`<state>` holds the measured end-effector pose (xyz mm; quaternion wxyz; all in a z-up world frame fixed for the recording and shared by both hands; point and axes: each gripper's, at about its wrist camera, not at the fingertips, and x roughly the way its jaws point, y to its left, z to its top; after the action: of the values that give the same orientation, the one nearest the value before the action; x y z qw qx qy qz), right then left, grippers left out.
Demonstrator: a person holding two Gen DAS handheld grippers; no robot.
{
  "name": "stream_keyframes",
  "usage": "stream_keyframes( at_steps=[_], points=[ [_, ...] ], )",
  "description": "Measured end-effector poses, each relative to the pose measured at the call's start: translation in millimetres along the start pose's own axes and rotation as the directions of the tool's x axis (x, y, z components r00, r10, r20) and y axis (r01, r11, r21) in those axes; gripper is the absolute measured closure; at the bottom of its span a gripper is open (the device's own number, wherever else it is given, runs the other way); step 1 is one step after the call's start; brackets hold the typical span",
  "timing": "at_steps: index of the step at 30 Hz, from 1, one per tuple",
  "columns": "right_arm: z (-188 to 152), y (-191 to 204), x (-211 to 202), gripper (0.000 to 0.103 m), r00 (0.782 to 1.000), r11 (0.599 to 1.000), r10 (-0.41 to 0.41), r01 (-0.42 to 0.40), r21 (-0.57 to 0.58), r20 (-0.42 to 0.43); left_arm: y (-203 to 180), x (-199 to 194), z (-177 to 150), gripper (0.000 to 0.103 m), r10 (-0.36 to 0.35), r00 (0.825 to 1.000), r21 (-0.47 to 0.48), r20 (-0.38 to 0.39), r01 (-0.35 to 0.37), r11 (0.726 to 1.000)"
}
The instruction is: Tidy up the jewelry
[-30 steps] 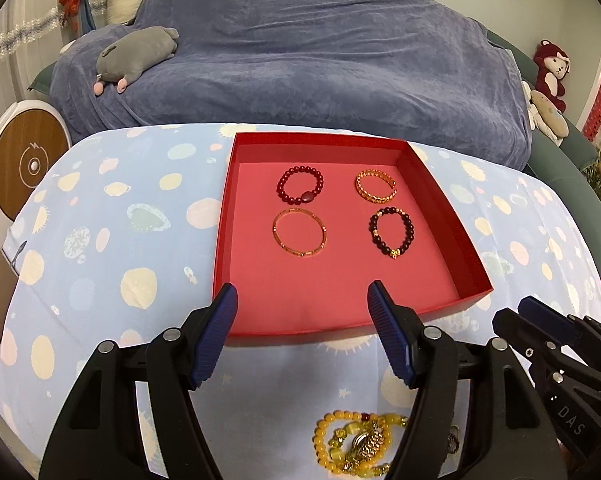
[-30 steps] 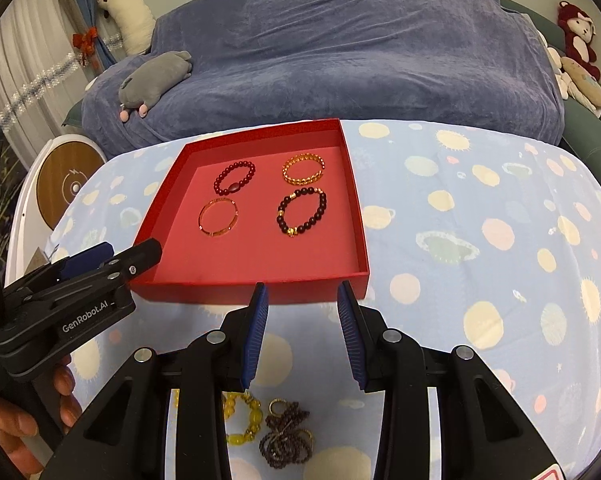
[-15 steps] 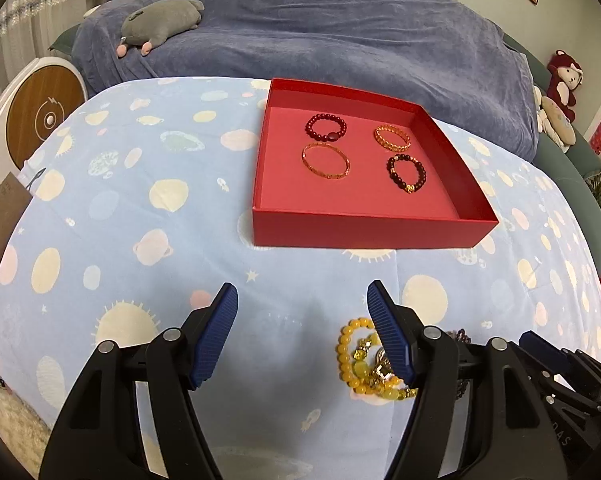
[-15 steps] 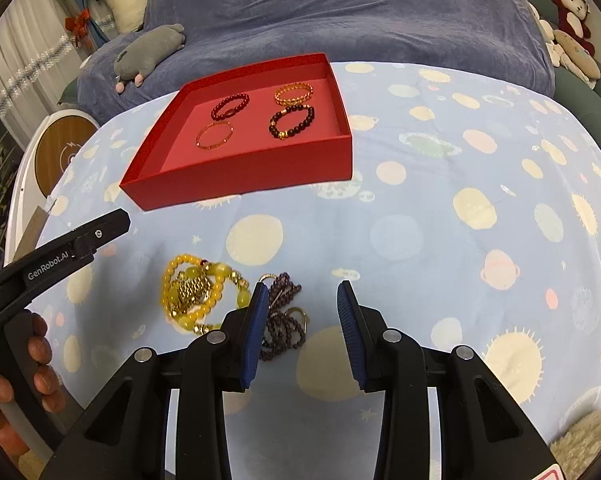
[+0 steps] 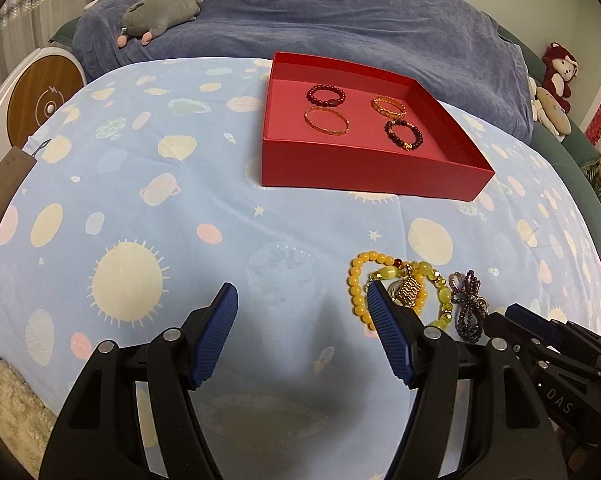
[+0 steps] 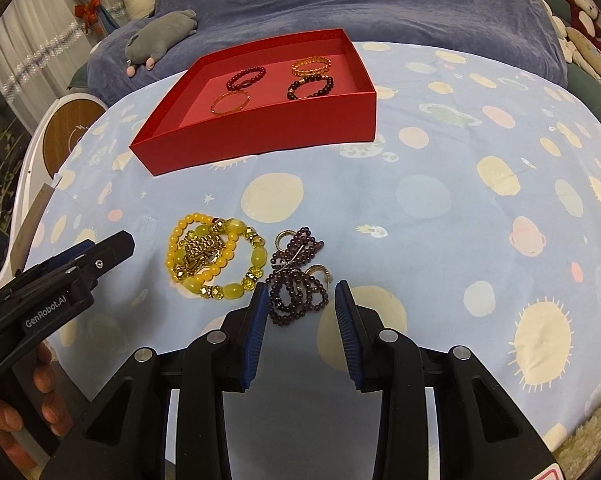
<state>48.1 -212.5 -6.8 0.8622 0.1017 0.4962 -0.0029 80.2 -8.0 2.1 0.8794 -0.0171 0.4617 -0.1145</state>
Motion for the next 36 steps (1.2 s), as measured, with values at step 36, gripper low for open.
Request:
stream_keyframes(
  at_steps=[36],
  points=[
    [-17.5,-21.1,-16.9,0.097,1.0,0.999,0.006,-0.005,0.052,-0.012,-31.7,3.0,-8.4,0.041,-0.089,0.995,0.005,-0.036,0.09,0.996]
  ],
)
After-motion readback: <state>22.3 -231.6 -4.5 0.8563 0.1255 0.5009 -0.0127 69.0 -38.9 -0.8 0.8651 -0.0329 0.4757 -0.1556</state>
